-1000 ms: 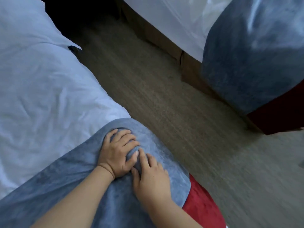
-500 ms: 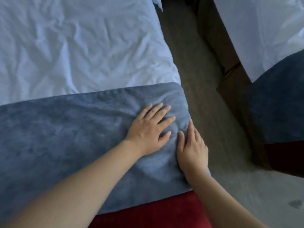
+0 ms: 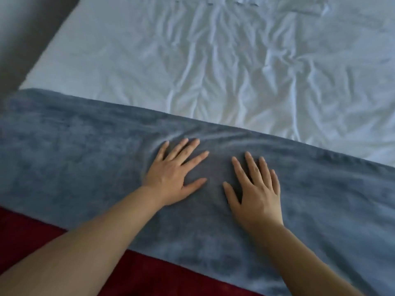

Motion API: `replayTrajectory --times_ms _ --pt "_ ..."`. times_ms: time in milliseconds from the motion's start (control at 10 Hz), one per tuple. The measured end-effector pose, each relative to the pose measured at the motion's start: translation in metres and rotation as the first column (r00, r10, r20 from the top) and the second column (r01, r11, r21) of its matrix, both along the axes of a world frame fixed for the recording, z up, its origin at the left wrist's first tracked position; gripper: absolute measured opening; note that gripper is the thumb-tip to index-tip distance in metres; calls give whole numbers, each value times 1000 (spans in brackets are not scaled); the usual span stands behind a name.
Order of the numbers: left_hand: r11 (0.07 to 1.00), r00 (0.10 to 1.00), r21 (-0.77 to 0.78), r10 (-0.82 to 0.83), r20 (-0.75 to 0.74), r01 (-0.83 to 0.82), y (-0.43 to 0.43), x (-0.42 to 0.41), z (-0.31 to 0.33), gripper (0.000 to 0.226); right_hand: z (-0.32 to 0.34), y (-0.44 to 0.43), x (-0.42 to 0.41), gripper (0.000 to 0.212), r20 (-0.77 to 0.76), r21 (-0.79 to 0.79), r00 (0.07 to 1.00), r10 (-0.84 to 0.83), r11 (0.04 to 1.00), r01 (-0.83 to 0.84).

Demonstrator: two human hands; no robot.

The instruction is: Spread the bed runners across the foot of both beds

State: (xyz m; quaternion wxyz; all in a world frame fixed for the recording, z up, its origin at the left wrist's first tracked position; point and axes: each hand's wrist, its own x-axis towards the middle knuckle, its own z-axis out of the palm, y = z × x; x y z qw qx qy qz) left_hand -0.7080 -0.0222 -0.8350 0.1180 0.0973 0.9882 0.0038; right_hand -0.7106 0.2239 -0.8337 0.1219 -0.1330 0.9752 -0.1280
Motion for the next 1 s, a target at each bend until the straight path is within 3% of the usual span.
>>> replayTrajectory --times_ms 300,700,900,1000 --pt "973 973 34 229 7 -229 -169 70 1 79 2 -184 36 73 74 51 985 156 986 -160" --pt "960 960 57 277 -42 -274 -177 83 -13 79 10 -237 41 71 206 117 972 110 984 -136" --pt "927 914 33 362 185 -374 -166 67 15 79 37 -238 20 75 338 123 935 108 980 -158" --pt "932 893 -7 349 284 -362 -167 51 51 68 67 -235 16 67 306 5 941 146 988 -155"
